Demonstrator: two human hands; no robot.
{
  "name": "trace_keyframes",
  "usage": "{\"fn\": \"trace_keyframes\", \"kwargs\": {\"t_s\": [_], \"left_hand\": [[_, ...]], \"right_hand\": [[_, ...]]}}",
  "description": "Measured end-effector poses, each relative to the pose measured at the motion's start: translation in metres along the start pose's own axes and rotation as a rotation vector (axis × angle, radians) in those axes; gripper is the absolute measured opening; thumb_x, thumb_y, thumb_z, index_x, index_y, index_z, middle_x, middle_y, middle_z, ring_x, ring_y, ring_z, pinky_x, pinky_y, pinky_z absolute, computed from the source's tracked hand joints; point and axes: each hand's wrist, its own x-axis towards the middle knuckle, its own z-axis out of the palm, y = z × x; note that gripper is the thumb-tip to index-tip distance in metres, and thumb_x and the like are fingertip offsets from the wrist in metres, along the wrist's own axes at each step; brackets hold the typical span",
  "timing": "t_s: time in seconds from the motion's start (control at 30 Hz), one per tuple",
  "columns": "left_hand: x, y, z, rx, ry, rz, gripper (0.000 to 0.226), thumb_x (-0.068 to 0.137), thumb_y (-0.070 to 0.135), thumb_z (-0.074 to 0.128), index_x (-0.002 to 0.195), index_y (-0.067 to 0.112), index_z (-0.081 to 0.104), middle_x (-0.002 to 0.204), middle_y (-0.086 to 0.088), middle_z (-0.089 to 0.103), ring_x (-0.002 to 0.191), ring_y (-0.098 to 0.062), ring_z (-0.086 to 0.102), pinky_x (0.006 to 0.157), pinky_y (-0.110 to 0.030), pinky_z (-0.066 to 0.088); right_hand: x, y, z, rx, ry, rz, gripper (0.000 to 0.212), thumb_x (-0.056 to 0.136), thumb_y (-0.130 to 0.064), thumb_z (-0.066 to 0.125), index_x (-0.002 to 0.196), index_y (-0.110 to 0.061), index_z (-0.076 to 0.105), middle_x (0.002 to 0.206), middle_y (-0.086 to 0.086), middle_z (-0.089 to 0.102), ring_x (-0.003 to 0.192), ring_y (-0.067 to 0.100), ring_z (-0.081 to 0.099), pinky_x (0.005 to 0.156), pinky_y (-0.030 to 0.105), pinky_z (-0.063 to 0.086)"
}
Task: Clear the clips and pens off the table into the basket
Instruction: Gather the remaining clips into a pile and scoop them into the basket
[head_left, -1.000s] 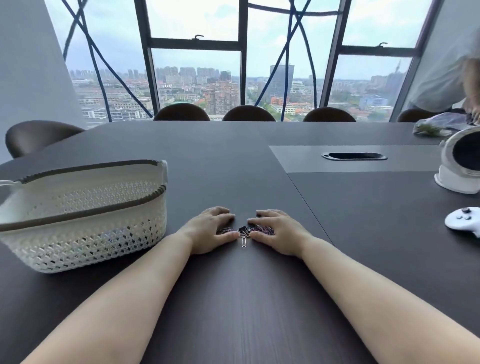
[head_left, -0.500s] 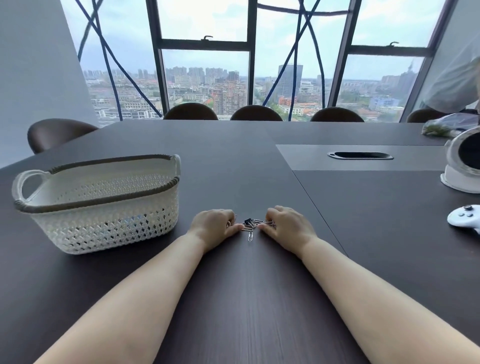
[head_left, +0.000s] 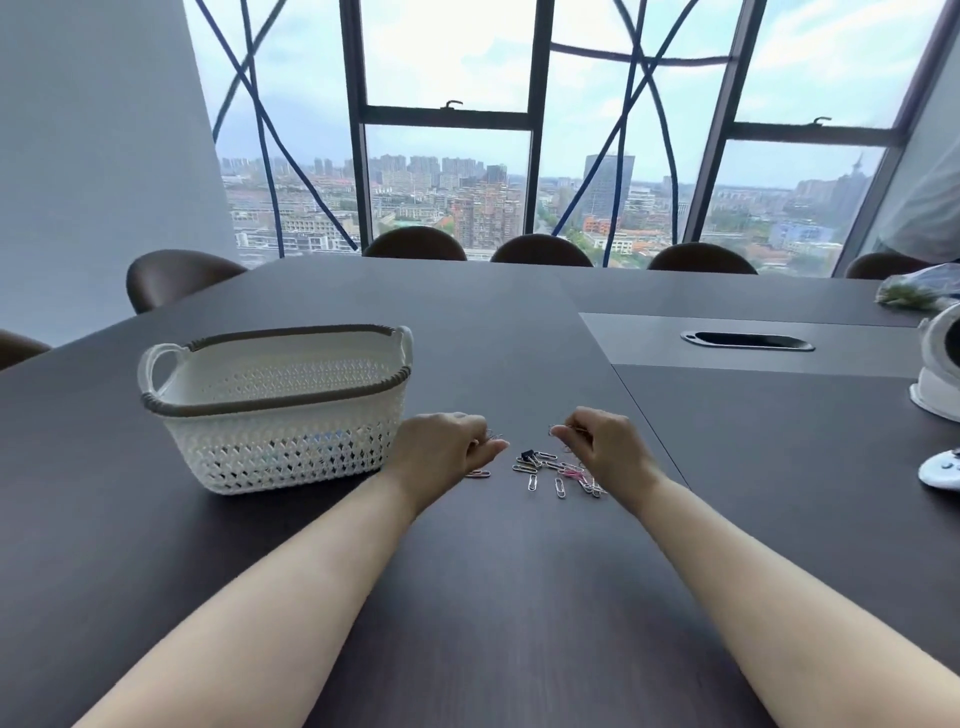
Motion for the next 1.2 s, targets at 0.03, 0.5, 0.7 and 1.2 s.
{"fn": "trace_keyframes", "kwargs": {"t_s": [0.03, 0.5, 0.7, 1.2], "left_hand": [[0.001, -0.002, -0.012, -0.014, 0.053, 0.017, 0.051, 0.082, 0.061, 0.044, 0.071, 0.014, 0.061, 0.073, -0.002, 0.068, 0.068, -0.026, 0.064, 0.057, -0.024, 0.034], [0.003, -0.111, -0.13, 0.023, -0.193, -0.305, 0.042, 0.086, 0.055, 0.047, 0.109, 0.026, 0.067, 0.106, -0.001, 0.059, 0.104, -0.019, 0.056, 0.089, -0.032, 0.043], [-0.002, -0.136, -0.129, 0.007, -0.234, -0.266, 0.027, 0.091, 0.043, 0.049, 0.092, 0.025, 0.07, 0.095, 0.005, 0.063, 0.09, -0.009, 0.055, 0.088, -0.03, 0.045], [-0.052, -0.16, -0.139, 0.111, -0.039, -0.215, 0.076, 0.082, 0.068, 0.006, 0.07, 0.019, 0.063, 0.079, 0.004, 0.069, 0.087, -0.02, 0.063, 0.108, -0.046, 0.029]], "right_hand": [[0.002, -0.011, -0.003, 0.067, 0.014, -0.008, 0.022, 0.088, -0.024, 0.06, 0.073, -0.007, 0.059, 0.058, -0.005, 0.051, 0.054, 0.005, 0.049, 0.054, 0.013, 0.035], [0.055, -0.134, 0.019, 0.338, 0.106, -0.167, 0.018, 0.086, -0.021, 0.064, 0.069, -0.014, 0.06, 0.056, -0.002, 0.052, 0.047, 0.002, 0.043, 0.048, 0.01, 0.036], [0.073, -0.167, 0.038, 0.334, 0.105, -0.253, 0.018, 0.085, -0.019, 0.064, 0.077, -0.003, 0.066, 0.057, -0.001, 0.054, 0.047, 0.002, 0.047, 0.05, 0.008, 0.035], [0.097, -0.207, 0.089, 0.303, 0.072, -0.34, 0.019, 0.086, -0.03, 0.061, 0.079, -0.013, 0.065, 0.06, -0.012, 0.055, 0.056, 0.011, 0.053, 0.058, 0.022, 0.045]]}}
